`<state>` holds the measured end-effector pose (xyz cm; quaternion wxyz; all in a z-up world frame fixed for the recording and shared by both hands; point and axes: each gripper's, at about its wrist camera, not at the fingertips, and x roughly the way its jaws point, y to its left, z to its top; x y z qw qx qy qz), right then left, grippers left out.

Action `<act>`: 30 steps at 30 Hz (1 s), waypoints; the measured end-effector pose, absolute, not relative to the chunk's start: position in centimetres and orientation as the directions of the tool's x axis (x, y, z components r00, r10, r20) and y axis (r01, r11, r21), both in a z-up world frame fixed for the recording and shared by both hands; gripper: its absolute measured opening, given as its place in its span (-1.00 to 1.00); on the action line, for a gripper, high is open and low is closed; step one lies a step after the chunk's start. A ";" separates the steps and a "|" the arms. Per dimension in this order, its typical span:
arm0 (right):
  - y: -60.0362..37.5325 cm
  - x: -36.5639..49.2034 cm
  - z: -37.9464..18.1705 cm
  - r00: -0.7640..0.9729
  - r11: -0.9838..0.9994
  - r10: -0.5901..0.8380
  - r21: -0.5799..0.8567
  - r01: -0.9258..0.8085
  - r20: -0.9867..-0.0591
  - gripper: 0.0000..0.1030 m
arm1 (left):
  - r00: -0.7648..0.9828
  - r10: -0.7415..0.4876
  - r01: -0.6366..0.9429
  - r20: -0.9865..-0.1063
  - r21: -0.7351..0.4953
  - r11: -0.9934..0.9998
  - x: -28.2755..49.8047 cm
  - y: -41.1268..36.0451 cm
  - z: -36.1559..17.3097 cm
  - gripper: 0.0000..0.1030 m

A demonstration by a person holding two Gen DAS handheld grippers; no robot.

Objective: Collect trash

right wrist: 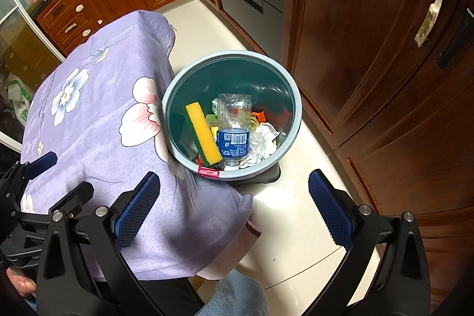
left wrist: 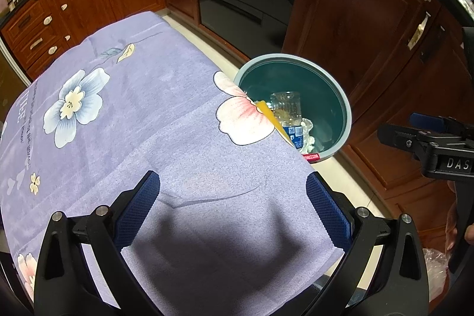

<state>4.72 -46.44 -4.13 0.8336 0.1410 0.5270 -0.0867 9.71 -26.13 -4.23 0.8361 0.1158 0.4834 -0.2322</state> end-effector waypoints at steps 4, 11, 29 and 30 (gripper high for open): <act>-46.5 4.8 -4.1 0.428 0.946 0.006 0.144 0.291 -0.904 0.87 | 0.423 -0.276 0.498 -0.863 -0.033 0.867 9.8 -26.1 -4.2 0.92; -46.6 4.8 -3.9 0.431 0.945 0.005 0.145 0.293 -0.902 0.87 | 0.426 -0.271 0.499 -0.863 -0.026 0.866 9.9 -26.1 -4.0 0.92; -46.6 4.8 -3.9 0.429 0.945 0.002 0.143 0.296 -0.903 0.87 | 0.422 -0.262 0.506 -0.868 -0.014 0.862 9.8 -26.1 -4.3 0.92; -46.6 4.7 -3.9 0.429 0.945 0.001 0.142 0.296 -0.903 0.87 | 0.421 -0.261 0.506 -0.868 -0.014 0.862 9.8 -26.1 -4.3 0.92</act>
